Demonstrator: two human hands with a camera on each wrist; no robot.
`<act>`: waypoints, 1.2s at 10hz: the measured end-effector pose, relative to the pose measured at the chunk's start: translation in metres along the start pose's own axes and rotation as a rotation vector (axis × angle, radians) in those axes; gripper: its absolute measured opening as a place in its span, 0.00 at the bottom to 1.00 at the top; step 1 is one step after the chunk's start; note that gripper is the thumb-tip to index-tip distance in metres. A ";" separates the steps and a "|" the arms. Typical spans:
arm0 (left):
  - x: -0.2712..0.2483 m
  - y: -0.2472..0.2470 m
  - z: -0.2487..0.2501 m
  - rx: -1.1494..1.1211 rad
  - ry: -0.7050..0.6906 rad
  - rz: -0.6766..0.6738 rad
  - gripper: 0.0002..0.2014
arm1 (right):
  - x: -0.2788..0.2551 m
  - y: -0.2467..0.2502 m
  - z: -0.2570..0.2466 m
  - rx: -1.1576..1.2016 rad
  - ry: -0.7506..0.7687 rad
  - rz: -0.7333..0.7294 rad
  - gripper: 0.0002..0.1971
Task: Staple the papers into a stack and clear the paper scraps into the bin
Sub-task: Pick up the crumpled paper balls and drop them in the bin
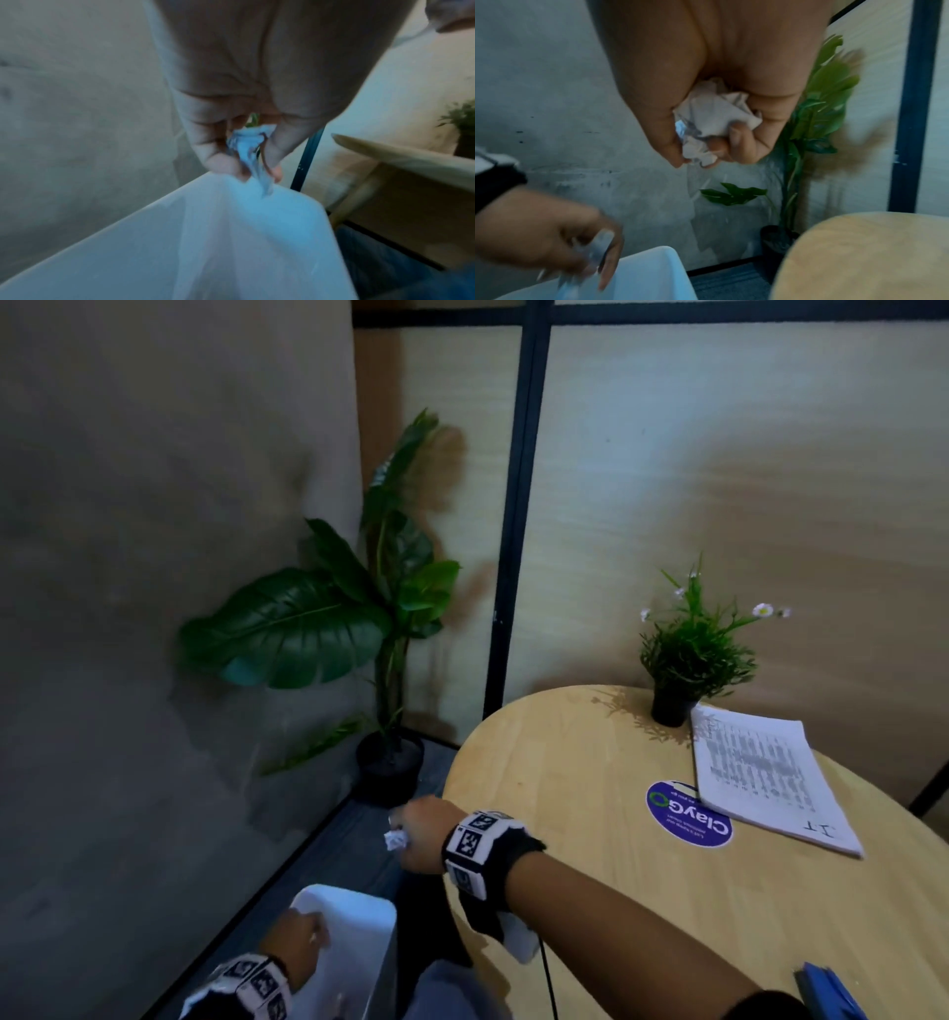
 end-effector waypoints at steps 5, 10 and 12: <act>-0.021 -0.009 -0.073 -0.255 -0.002 -0.016 0.12 | 0.049 -0.062 -0.094 -0.210 0.046 -0.232 0.15; -0.029 -0.023 -0.084 -0.256 0.008 -0.068 0.10 | 0.077 -0.086 -0.079 0.004 -0.011 -0.299 0.23; -0.038 -0.009 -0.073 -0.263 0.022 -0.058 0.11 | 0.074 -0.041 -0.069 0.047 0.030 -0.188 0.21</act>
Point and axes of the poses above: each hand's wrist, its own x-axis towards the middle knuckle, its own y-axis out of the back of the hand, z = x × y, the point moved 1 cm from there along x, towards the middle knuckle, and after that the axes turned 3 degrees about -x, right-handed, at the moved point
